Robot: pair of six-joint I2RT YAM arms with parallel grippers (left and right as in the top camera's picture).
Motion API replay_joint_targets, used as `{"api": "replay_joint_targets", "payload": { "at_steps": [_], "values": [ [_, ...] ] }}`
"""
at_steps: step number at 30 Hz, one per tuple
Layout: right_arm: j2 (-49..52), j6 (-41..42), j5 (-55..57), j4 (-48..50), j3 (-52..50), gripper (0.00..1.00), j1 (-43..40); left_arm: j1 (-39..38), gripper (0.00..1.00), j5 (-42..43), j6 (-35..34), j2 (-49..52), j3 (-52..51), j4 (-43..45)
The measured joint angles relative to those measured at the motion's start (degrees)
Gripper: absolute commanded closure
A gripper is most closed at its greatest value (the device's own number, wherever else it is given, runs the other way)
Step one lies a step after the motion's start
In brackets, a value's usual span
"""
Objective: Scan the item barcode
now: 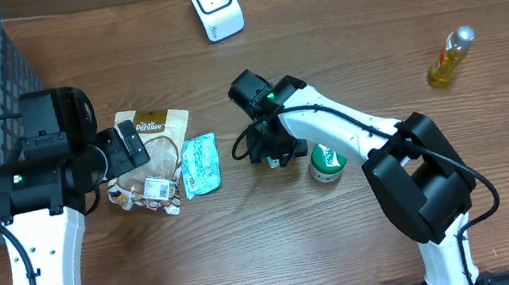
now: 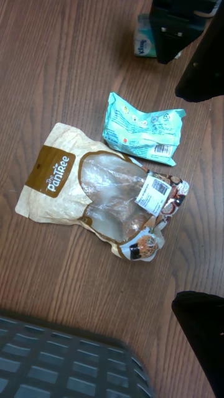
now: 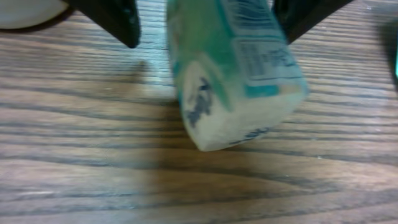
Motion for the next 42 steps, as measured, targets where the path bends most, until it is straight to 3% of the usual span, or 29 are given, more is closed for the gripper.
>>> {"api": "replay_joint_targets", "payload": {
  "at_steps": [2,8,11,13,15,20,21,22,24,25,27,30,31,33,34,35,36,37,38,41,42],
  "values": [
    [0.00,-0.13,-0.22,0.57,-0.17,0.58,0.52,0.00,0.01,0.00,0.00,0.00,0.00,0.00],
    [0.00,0.02,-0.74,1.36,-0.44,0.64,1.38,0.00,0.00,0.00,0.00,-0.02,0.00,0.00],
    [0.00,0.55,-0.79,1.66,-0.44,0.44,1.38,0.00,0.00,0.00,0.00,-0.02,0.00,0.00],
    [0.00,0.28,-0.72,1.97,-0.44,0.43,1.38,0.00,0.01,0.00,0.00,0.00,0.00,0.00],
    [0.00,-0.11,-0.35,2.38,-0.44,0.52,1.38,0.00,0.00,0.00,0.00,0.00,0.00,0.00],
    [0.00,0.39,0.63,2.27,-0.46,0.88,1.38,0.00,0.00,0.00,0.00,0.00,0.00,0.02],
    [0.00,0.04,0.72,2.23,-0.46,0.88,1.36,0.00,0.00,0.00,0.00,0.00,0.00,0.02],
    [0.00,0.13,0.72,2.23,-0.46,0.87,1.36,0.00,0.00,0.00,0.00,0.00,0.00,0.00],
    [0.00,0.61,0.72,2.25,-0.46,0.58,1.36,0.00,0.00,0.00,0.00,-0.02,0.00,0.00],
    [0.00,0.31,0.72,2.27,-0.46,0.49,1.36,0.00,0.01,0.00,0.00,0.00,0.00,0.00],
    [0.00,0.15,0.76,2.80,-0.50,0.43,1.38,0.00,0.01,0.00,0.00,0.00,0.00,0.00],
    [0.00,0.02,1.40,4.98,-0.66,0.43,1.36,0.00,0.00,0.00,0.00,-0.02,0.00,0.00],
    [0.00,0.02,1.97,5.62,-0.66,0.49,1.36,0.00,0.00,0.00,0.00,0.00,0.00,0.02],
    [0.00,0.24,3.13,6.97,-0.66,0.76,1.36,0.00,0.01,0.00,0.00,0.00,0.00,0.00],
    [0.00,0.07,3.56,7.37,-0.66,0.84,1.36,0.00,0.00,0.00,0.00,0.00,0.00,0.00],
    [0.00,-0.04,3.80,7.45,-0.66,0.85,1.36,0.00,0.01,0.00,0.00,0.00,0.00,0.00],
    [0.00,0.24,4.02,7.58,-0.66,0.81,1.36,0.00,0.00,0.00,0.00,0.00,0.00,0.00],
    [0.00,0.13,4.20,7.67,-0.66,0.44,1.36,0.00,0.00,0.00,0.00,0.00,0.00,0.00],
    [0.00,0.02,4.44,7.67,-0.66,0.29,1.36,0.00,0.00,0.00,0.00,0.00,0.00,0.00],
    [0.00,0.04,4.85,7.98,-0.66,0.14,1.36,0.00,0.00,0.00,0.00,0.00,0.00,0.00],
    [0.00,0.02,5.07,8.41,-0.66,0.13,1.36,0.00,0.00,0.00,0.00,0.00,0.00,0.00]
  ]
}}
